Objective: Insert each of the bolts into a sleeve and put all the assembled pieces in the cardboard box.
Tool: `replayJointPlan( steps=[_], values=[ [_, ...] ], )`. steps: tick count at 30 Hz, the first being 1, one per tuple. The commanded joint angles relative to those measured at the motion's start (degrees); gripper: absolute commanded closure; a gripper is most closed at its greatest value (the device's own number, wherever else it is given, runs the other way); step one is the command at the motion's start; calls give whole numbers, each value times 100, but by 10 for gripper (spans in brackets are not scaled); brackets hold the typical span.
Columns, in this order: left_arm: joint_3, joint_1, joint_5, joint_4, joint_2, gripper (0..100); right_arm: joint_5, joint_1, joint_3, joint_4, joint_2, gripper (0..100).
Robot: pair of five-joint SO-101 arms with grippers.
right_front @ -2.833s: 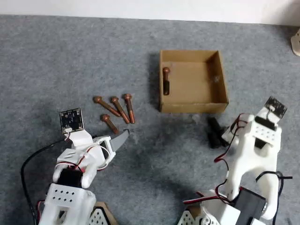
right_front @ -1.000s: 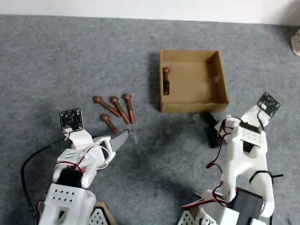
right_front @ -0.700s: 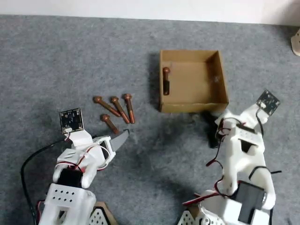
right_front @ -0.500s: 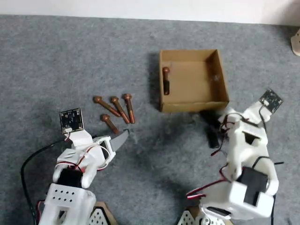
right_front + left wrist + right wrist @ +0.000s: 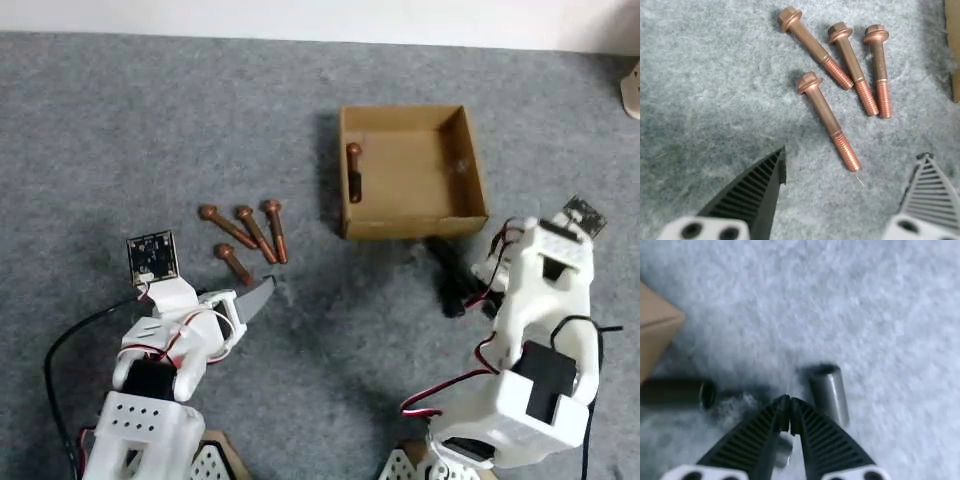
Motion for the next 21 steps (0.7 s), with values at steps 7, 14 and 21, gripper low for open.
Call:
replayJointPlan(
  steps=[7,14,21],
  values=[
    [-31,-40,0,-105,-75,635,2084,-752,-2343,3240,-13,995],
    [-31,-40,0,-105,-75,635,3675,-1622,-2484,3688,4,995],
    [-31,-75,0,-105,-75,635,4774,-2818,-1560,2316,4,995]
  ],
)
